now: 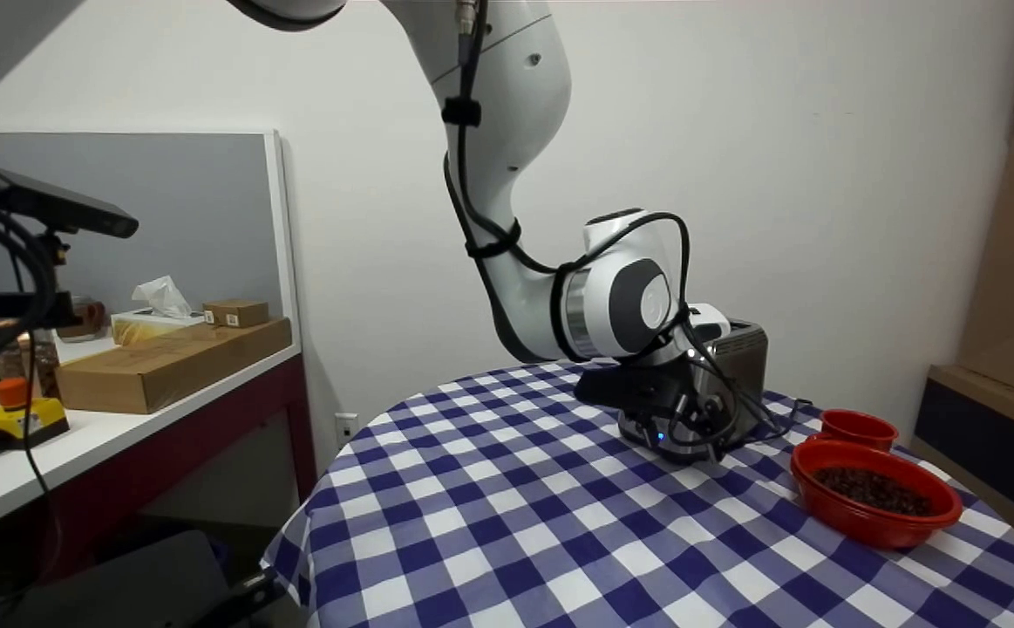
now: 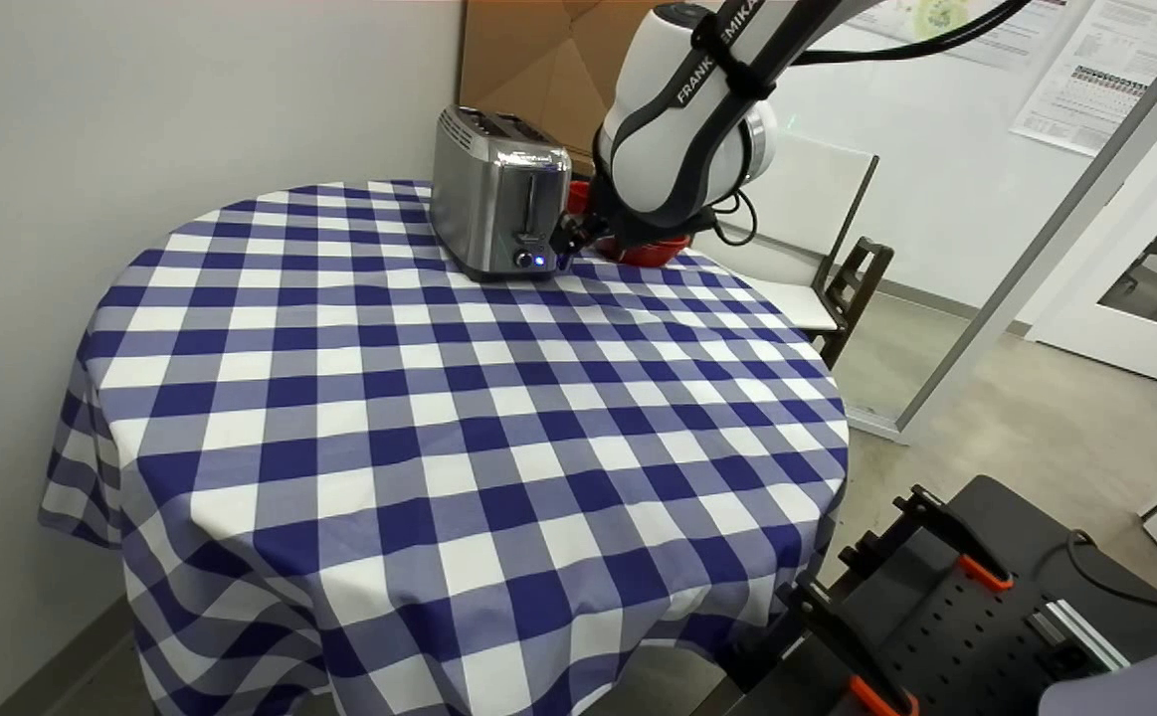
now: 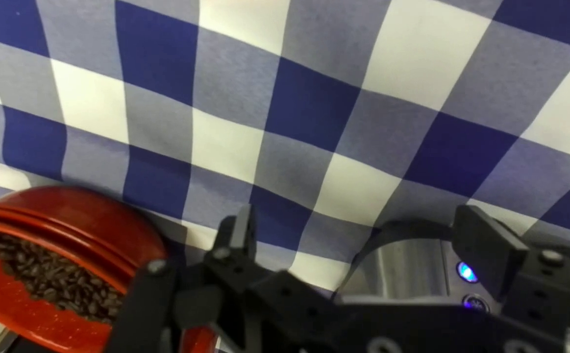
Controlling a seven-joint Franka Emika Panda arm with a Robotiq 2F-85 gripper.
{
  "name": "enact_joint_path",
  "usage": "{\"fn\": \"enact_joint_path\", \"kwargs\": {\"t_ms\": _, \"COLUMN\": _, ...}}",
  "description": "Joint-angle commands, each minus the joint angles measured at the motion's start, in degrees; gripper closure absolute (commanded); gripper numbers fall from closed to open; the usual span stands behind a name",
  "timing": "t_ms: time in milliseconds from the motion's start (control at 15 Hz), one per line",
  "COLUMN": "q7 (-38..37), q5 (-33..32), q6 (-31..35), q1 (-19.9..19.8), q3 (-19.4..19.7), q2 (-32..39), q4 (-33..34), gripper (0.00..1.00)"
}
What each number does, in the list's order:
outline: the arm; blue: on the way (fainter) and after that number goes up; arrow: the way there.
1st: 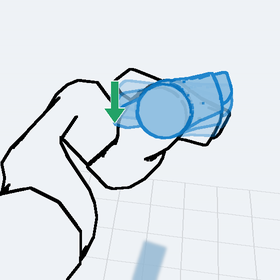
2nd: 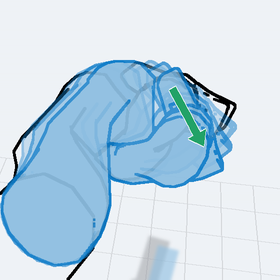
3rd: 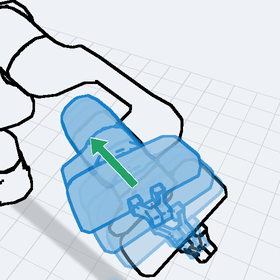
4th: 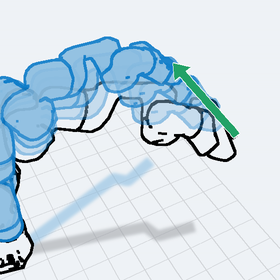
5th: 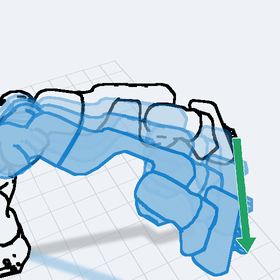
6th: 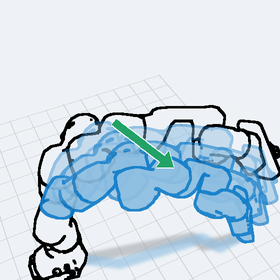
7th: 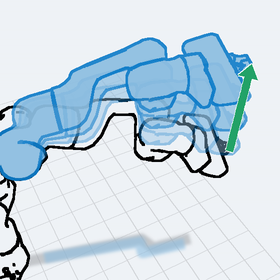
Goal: Turn off the toaster
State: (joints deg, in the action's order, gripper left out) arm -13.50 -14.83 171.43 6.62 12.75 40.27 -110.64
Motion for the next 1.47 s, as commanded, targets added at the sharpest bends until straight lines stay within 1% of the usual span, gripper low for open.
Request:
{"fn": "enact_joint_path", "kwargs": {"t_ms": 0, "q7": 1.82, "q5": 2.78, "q6": 2.04, "q1": 0.93, "q3": 0.39, "q2": 2.10, "q4": 1.77, "gripper": 0.00}}
{"fn": "enact_joint_path", "kwargs": {"t_ms": 400, "q7": 1.79, "q5": 4.45, "q6": 4.59, "q1": 2.60, "q3": 1.49, "q2": 2.97, "q4": 2.21, "gripper": 0.00}}
{"fn": "enact_joint_path", "kwargs": {"t_ms": 1000, "q7": 2.73, "q5": 6.16, "q6": 5.02, "q1": 2.86, "q3": 1.71, "q2": 4.47, "q4": 3.13, "gripper": 0.00}}
{"fn": "enact_joint_path", "kwargs": {"t_ms": 1133, "q7": 2.09, "q5": 6.29, "q6": 6.08, "q1": 3.63, "q3": 2.78, "q2": 5.22, "q4": 3.60, "gripper": 0.00}}
{"fn": "enact_joint_path", "kwargs": {"t_ms": 1400, "q7": 0.75, "q5": 7.18, "q6": 11.20, "q1": 8.22, "q3": 8.24, "q2": 7.75, "q4": 4.09, "gripper": 0.00}}
